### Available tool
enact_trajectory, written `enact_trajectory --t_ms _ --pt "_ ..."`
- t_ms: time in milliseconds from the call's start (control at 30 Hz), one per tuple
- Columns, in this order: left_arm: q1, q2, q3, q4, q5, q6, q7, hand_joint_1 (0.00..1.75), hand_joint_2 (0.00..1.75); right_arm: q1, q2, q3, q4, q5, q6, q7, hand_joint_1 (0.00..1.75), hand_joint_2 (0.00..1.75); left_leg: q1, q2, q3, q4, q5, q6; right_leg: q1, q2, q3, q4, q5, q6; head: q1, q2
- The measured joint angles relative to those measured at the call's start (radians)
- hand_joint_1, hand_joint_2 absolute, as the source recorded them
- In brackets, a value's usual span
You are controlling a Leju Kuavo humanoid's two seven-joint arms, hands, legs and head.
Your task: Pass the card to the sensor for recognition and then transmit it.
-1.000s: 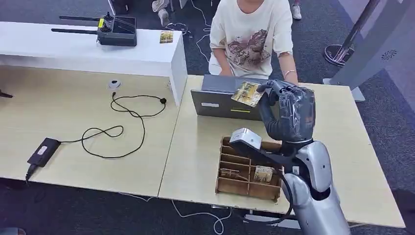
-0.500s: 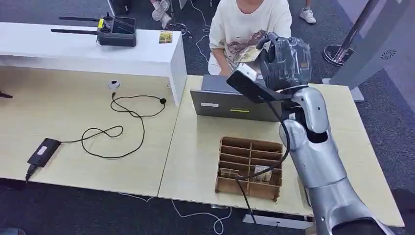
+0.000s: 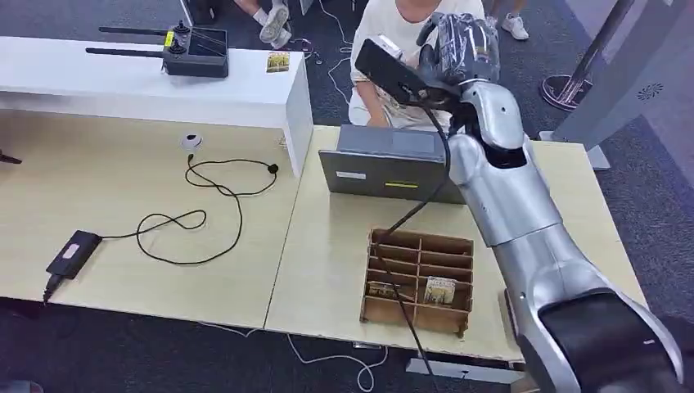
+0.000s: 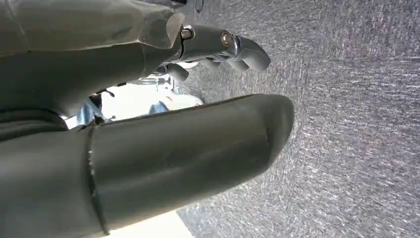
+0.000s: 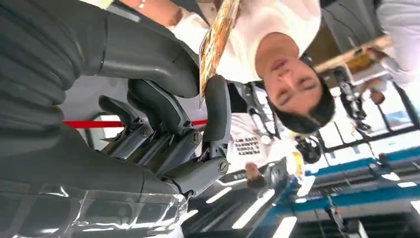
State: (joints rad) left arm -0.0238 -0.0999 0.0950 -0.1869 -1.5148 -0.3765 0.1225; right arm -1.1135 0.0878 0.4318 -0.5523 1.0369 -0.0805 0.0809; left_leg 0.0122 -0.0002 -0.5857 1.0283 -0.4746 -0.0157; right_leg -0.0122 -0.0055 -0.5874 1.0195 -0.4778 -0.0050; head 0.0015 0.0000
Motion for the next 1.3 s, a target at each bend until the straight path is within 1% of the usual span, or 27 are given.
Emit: enact_trajectory --t_ms 200,300,500,600,733,833,1100,1300 --pt "0.000 0.000 -0.014 0.000 0.000 0.000 0.000 0.00 0.00 -0.066 0.016 -0.005 0.093 0.016 0.045 0.069 1.75 1.75 0.000 0.000 0.000 0.000 0.000 0.000 0.000 0.000 0.000 0.000 0.000 0.000 0.000 0.000" --pt "0.000 0.001 -0.024 0.000 0.000 0.000 0.001 0.00 0.00 -0.078 0.017 -0.014 0.124 0.010 0.060 0.088 1.75 1.75 0.000 0.000 0.000 0.000 0.000 0.000 0.000 0.000 0.000 0.000 0.000 0.000 0.000 0.000" --pt "0.000 0.002 -0.026 0.000 0.000 0.000 0.002 0.00 0.00 -0.085 0.021 -0.026 0.153 0.005 0.064 0.091 1.75 1.75 0.000 0.000 0.000 0.000 0.000 0.000 0.000 0.000 0.000 0.000 0.000 0.000 0.000 0.000" --pt "0.000 0.002 -0.026 0.000 0.000 0.000 0.002 0.00 0.00 -0.086 0.025 -0.031 0.168 0.005 0.071 0.108 1.75 1.75 0.000 0.000 0.000 0.000 0.000 0.000 0.000 0.000 0.000 0.000 0.000 0.000 0.000 0.000" --pt "0.000 0.003 -0.026 0.000 0.000 0.001 0.003 0.00 0.00 -0.087 0.026 -0.032 0.186 0.037 0.090 0.146 1.75 1.75 0.000 0.000 0.000 0.000 0.000 0.000 0.000 0.000 0.000 0.000 0.000 0.000 0.000 0.000" --pt "0.000 0.003 -0.026 0.000 0.000 0.001 0.010 0.00 0.00 -0.087 0.026 -0.032 0.196 0.047 0.099 0.159 1.75 1.75 0.000 0.000 0.000 0.000 0.000 0.000 0.000 0.000 0.000 0.000 0.000 0.000 0.000 0.000" --pt "0.000 0.005 -0.026 0.000 0.000 0.003 0.010 0.00 0.00 -0.088 0.026 -0.032 0.215 0.042 0.102 0.162 1.75 1.75 0.000 0.000 0.000 0.000 0.000 0.000 0.000 0.000 0.000 0.000 0.000 0.000 0.000 0.000" --pt "0.000 0.007 -0.026 0.000 0.000 0.003 0.010 0.00 0.00 -0.088 0.026 -0.032 0.227 0.048 0.102 0.185 1.75 1.75 0.000 0.000 0.000 0.000 0.000 0.000 0.000 0.000 0.000 0.000 0.000 0.000 0.000 0.000"
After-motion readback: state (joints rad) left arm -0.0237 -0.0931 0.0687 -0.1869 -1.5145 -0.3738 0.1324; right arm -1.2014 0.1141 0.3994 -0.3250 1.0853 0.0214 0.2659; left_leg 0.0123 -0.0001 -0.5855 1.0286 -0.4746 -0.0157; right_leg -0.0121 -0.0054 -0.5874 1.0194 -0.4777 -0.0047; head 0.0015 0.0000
